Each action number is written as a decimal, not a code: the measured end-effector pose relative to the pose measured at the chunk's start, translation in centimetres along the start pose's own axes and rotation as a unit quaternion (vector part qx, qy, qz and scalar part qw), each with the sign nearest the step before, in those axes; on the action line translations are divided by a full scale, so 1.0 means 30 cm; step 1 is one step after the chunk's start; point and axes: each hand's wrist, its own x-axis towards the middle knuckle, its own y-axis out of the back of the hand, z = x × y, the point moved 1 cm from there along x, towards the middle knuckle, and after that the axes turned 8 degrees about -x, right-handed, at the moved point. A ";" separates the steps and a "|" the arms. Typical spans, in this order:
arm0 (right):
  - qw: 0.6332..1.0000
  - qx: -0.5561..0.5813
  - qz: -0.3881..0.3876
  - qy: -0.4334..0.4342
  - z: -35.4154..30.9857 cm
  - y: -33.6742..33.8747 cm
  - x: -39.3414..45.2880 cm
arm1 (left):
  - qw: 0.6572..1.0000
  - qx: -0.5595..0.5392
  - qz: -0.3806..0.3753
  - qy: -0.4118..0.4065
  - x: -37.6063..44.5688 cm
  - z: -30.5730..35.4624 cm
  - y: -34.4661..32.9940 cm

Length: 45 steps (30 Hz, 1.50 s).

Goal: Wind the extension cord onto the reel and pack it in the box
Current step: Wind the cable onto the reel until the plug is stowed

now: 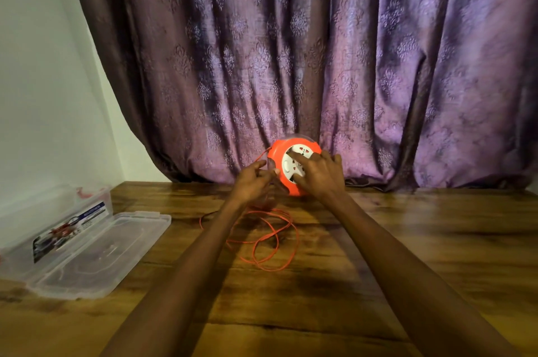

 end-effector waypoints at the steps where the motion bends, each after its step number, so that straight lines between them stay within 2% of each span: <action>1: 1.000 0.000 0.008 -0.001 -0.002 0.004 0.000 | 1.000 -0.011 0.016 -0.010 0.034 -0.024 -0.008; 4: 1.000 -0.007 0.001 -0.008 -0.002 0.015 0.001 | 0.998 -0.034 0.057 -0.015 0.127 -0.101 -0.023; 7: 0.999 0.017 -0.023 -0.036 -0.002 0.019 -0.010 | 0.997 -0.025 0.073 -0.019 0.077 -0.041 -0.053; 9: 0.993 0.060 -0.048 -0.085 -0.009 0.022 -0.009 | 0.997 -0.027 0.062 -0.032 0.058 -0.044 -0.074; 11: 0.968 0.149 -0.096 -0.179 -0.020 0.013 0.006 | 0.995 -0.052 0.070 -0.045 0.037 -0.073 -0.099; 12: 0.937 0.223 -0.118 -0.241 -0.029 0.012 0.015 | 0.994 -0.059 0.081 -0.052 0.021 -0.083 -0.112; 13: 0.888 0.324 -0.133 -0.298 -0.040 0.015 0.024 | 0.991 -0.065 0.095 -0.063 0.010 -0.096 -0.127; 15: 0.735 0.545 -0.135 -0.379 -0.060 0.003 0.028 | 0.985 -0.098 0.114 -0.084 -0.011 -0.114 -0.151; 16: 0.659 0.618 -0.141 -0.406 -0.070 -0.007 0.023 | 0.983 -0.111 0.118 -0.087 -0.019 -0.121 -0.156; 17: 0.606 0.656 -0.143 -0.426 -0.078 -0.016 0.018 | 0.981 -0.124 0.119 -0.091 -0.022 -0.126 -0.160; 18: 0.578 0.673 -0.148 -0.438 -0.084 -0.024 0.012 | 0.980 -0.134 0.116 -0.092 -0.026 -0.127 -0.162; 20: 0.562 0.682 -0.155 -0.441 -0.086 -0.032 0.002 | 0.980 -0.138 0.107 -0.094 -0.020 -0.146 -0.165; 25: 0.599 0.670 -0.208 -0.387 -0.082 -0.053 -0.008 | 0.977 -0.155 0.127 -0.076 0.004 -0.183 -0.157; 28: 0.642 0.648 -0.187 -0.365 -0.076 -0.077 -0.010 | 0.969 -0.184 0.158 -0.050 -0.013 -0.141 -0.161; 29: 0.674 0.628 -0.173 -0.348 -0.067 -0.085 -0.010 | 0.965 -0.199 0.166 -0.041 -0.006 -0.145 -0.155; 30: 0.733 0.579 -0.157 -0.320 -0.053 -0.086 -0.011 | 0.962 -0.215 0.167 -0.020 -0.004 -0.138 -0.137; 32: 0.896 0.373 -0.092 -0.221 -0.010 -0.089 -0.010 | 0.958 -0.242 0.152 0.015 0.003 -0.121 -0.089; 33: 0.948 0.280 -0.048 -0.142 0.008 -0.082 -0.008 | 0.959 -0.245 0.137 0.030 0.013 -0.118 -0.062; 34: 0.975 0.219 -0.010 -0.045 0.023 -0.080 -0.005 | 0.964 -0.235 0.121 0.044 0.019 -0.113 -0.033; 36: 0.977 0.149 0.026 0.151 0.044 -0.079 0.009 | 0.973 -0.208 0.094 0.044 0.030 -0.111 0.014; 38: 0.962 0.078 0.013 0.260 0.048 -0.061 0.020 | 0.980 -0.180 0.063 0.052 0.037 -0.115 0.045; 42: 0.939 -0.096 0.008 0.331 0.028 -0.028 0.023 | 0.984 -0.169 0.026 0.050 0.019 -0.119 0.054; 45: 0.947 -0.129 -0.009 0.295 0.007 -0.027 0.027 | 0.983 -0.181 0.026 0.027 -0.008 -0.115 0.013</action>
